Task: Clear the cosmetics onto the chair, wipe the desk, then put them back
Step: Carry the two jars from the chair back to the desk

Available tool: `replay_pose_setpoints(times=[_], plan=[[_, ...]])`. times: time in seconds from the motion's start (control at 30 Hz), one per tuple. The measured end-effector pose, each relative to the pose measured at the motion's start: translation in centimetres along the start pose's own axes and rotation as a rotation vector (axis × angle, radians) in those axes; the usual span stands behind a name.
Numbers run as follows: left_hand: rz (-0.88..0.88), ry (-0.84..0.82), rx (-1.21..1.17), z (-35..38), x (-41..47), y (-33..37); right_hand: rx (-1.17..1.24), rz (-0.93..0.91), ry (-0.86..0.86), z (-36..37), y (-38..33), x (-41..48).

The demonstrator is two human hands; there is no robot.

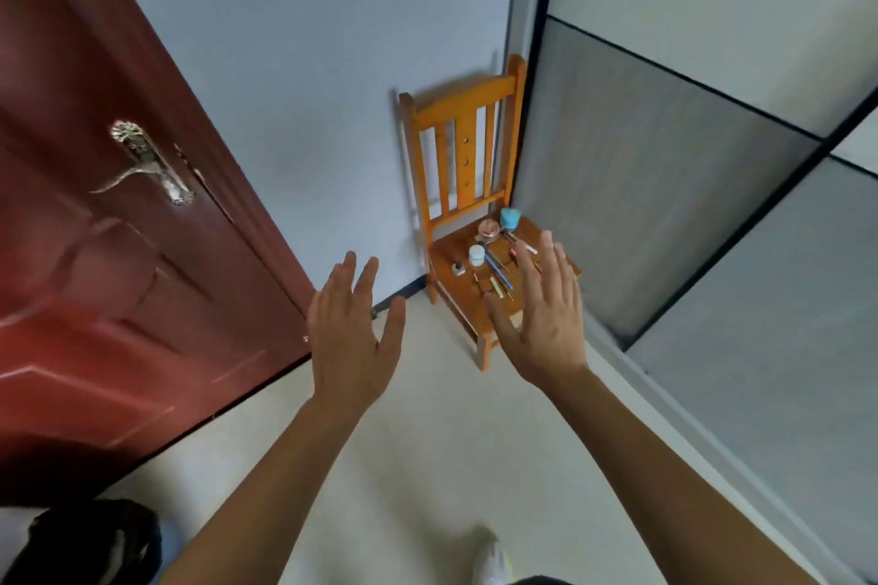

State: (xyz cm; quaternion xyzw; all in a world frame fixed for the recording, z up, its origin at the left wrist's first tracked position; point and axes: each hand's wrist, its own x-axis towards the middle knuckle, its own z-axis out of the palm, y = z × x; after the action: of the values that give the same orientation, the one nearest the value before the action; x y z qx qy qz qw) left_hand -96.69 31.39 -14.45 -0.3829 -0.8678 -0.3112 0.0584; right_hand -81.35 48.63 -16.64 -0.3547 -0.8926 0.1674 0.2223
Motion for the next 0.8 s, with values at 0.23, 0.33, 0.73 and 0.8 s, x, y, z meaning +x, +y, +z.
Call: replay_pose_setpoints(times=[0.23, 0.33, 0.73, 0.8], plan=[[0.06, -0.073, -0.005, 7.0, 9.5, 0.6, -0.054, 0.112, -0.066, 2.6, 5.9, 10.3], [0.065, -0.105, -0.021, 10.8, 14.9, -0.1, -0.086, 0.14, -0.09, 5.1, 7.6, 15.6], [0.109, -0.298, 0.034, 24.3, 37.8, 0.3, -0.189, 0.224, -0.086, 9.8, 14.8, 37.0], [0.105, -0.315, 0.026, 26.3, 40.1, 0.7, -0.189, 0.229, -0.103, 10.2, 16.6, 39.1]])
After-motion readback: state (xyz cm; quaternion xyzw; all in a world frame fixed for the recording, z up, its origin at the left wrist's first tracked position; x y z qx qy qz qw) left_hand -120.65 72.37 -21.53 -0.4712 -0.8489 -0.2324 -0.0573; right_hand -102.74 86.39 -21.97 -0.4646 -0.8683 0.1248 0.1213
